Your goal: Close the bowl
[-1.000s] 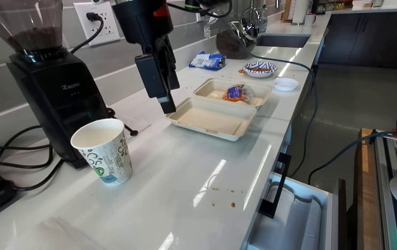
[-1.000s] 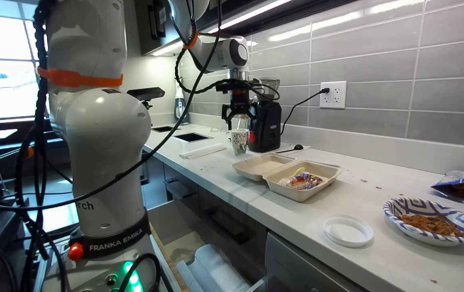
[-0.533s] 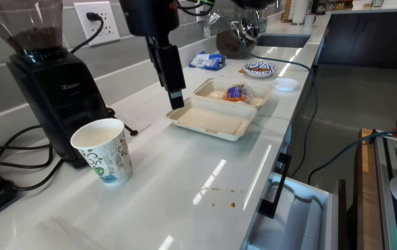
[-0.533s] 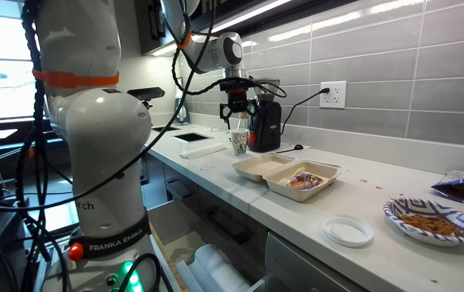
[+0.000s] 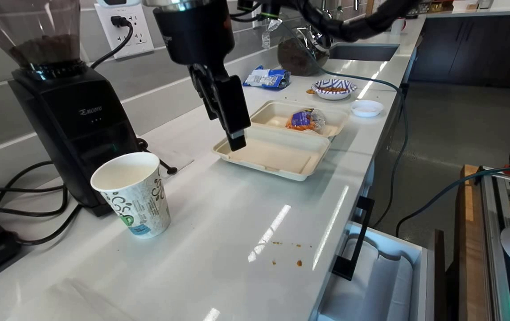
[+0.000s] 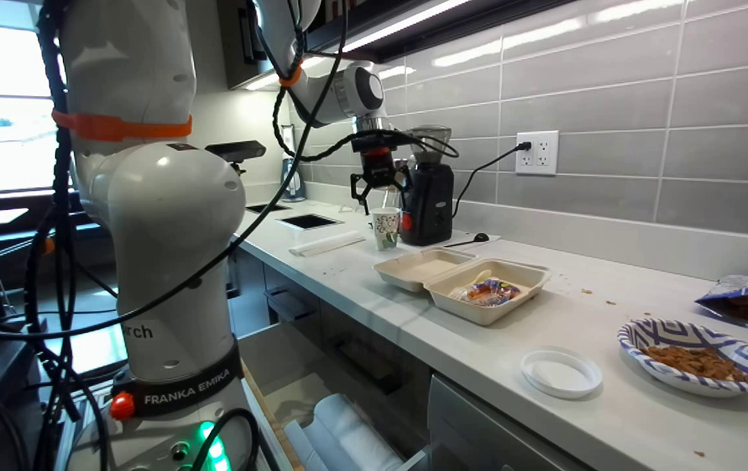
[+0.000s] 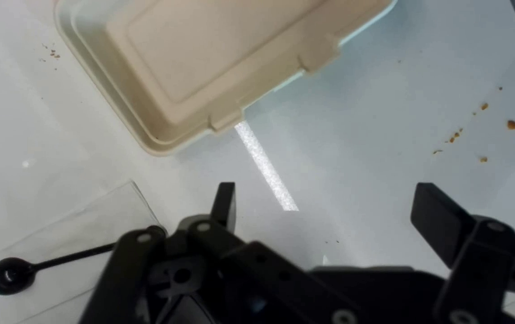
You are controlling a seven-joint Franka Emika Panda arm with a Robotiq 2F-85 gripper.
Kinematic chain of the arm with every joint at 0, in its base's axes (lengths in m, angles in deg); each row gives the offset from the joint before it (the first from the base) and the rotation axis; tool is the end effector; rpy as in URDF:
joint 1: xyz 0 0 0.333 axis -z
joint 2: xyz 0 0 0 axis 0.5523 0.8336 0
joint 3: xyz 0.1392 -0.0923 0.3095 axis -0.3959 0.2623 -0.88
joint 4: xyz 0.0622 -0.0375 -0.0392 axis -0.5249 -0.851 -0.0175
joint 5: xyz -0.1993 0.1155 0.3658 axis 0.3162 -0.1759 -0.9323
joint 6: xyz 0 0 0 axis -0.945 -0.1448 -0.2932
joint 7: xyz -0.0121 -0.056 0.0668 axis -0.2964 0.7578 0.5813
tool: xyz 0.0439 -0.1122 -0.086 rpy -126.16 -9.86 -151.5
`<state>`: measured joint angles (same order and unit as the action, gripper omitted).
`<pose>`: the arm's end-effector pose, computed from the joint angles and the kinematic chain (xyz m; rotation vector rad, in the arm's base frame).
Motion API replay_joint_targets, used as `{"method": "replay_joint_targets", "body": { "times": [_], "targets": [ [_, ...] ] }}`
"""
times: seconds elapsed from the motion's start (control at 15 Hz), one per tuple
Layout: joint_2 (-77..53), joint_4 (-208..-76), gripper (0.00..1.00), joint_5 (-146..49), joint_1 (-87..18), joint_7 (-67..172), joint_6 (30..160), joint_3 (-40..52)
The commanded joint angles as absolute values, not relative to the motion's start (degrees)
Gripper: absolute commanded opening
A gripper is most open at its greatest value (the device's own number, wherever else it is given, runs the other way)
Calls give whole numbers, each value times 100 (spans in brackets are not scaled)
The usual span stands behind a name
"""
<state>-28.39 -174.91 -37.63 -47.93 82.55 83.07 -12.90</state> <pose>0.4956 0.2587 0.3564 2.5083 1.5358 -0.0558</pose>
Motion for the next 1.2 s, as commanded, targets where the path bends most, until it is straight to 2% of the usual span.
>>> {"method": "replay_joint_targets", "body": {
  "times": [0.0,0.67,1.13],
  "targets": [
    [-2906,-17674,100,-3414,-4900,8785,8450,-1371],
    [-2844,-17977,100,-3229,-4992,10718,8353,-1443],
    [-2672,-18234,100,-2667,-5105,10506,8246,-1544]
  ]
}}
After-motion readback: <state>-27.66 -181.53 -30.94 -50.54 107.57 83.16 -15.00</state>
